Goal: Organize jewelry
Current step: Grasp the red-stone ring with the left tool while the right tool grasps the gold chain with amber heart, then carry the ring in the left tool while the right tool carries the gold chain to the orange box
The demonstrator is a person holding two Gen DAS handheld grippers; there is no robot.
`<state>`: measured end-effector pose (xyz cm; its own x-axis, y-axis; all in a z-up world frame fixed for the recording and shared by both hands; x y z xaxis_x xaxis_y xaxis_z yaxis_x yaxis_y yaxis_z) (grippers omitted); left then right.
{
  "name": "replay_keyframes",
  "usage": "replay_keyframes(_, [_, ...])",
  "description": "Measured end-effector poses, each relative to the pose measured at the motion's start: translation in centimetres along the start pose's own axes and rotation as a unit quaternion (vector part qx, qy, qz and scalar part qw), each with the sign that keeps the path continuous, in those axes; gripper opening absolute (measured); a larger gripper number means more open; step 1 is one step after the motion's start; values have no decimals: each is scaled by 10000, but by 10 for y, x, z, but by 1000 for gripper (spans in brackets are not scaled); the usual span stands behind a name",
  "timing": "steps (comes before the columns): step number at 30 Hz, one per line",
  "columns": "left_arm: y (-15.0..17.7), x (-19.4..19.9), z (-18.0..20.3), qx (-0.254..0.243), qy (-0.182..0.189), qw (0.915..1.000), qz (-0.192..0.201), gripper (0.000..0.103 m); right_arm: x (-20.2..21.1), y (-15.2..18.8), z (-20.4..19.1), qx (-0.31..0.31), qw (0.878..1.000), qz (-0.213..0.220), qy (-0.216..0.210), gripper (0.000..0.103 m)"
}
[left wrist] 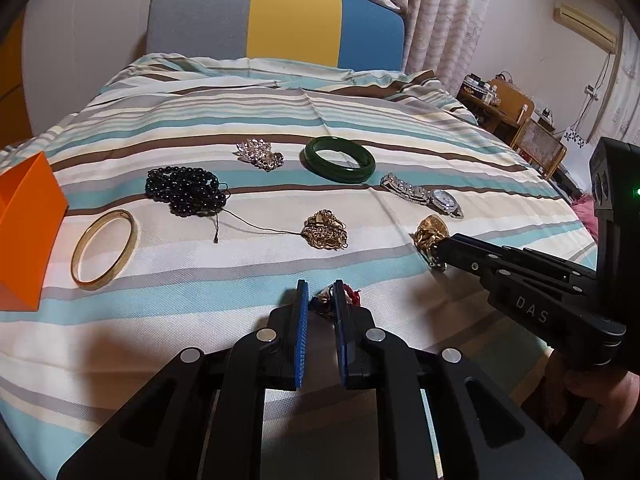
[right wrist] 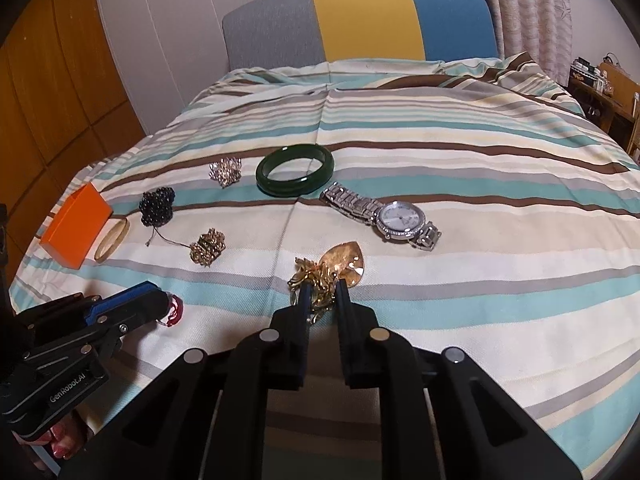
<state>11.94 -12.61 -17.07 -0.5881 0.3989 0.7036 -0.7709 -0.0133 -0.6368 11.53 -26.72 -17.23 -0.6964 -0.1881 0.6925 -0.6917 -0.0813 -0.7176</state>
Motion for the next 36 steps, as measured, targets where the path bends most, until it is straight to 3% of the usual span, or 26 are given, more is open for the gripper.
replay_keyframes(11, [1, 1, -1, -5, 9, 10000, 14, 12, -5, 3, 5, -163, 9997, -154, -76, 13])
replay_keyframes(24, [2, 1, 0, -25, 22, 10000, 17, 12, -21, -6, -4, -101, 9992, -395, 38, 44])
replay_keyframes(26, [2, 1, 0, -29, 26, 10000, 17, 12, -26, -9, -5, -84, 9989, -455, 111, 43])
replay_keyframes(28, [2, 0, 0, -34, 46, 10000, 4, 12, -27, -11, -5, -64, 9989, -448, 124, 35])
replay_keyframes(29, [2, 0, 0, -26, 56, 10000, 1, 12, -27, -11, -5, -85, 9990, -440, 43, 20])
replay_keyframes(30, [1, 0, -1, -14, 71, 10000, -6, 12, -27, -10, -4, -118, 9990, -421, 12, 17])
replay_keyframes(36, [-1, 0, 0, -1, 146, 9999, -2, 12, -18, -13, -6, -93, 9997, -185, -110, 15])
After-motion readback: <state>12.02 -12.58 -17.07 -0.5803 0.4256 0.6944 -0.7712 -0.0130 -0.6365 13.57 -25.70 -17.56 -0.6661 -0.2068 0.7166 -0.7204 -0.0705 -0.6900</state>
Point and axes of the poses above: each gripper's, at about its wrist camera, not at the fingertips, and x roughly against the way its jaws point, z to its right, y to its underside, the point moved 6 cm from there along -x, roughly the way its jaws point, and after that the axes turned 11 degrees about x, right-handed, at the moved point
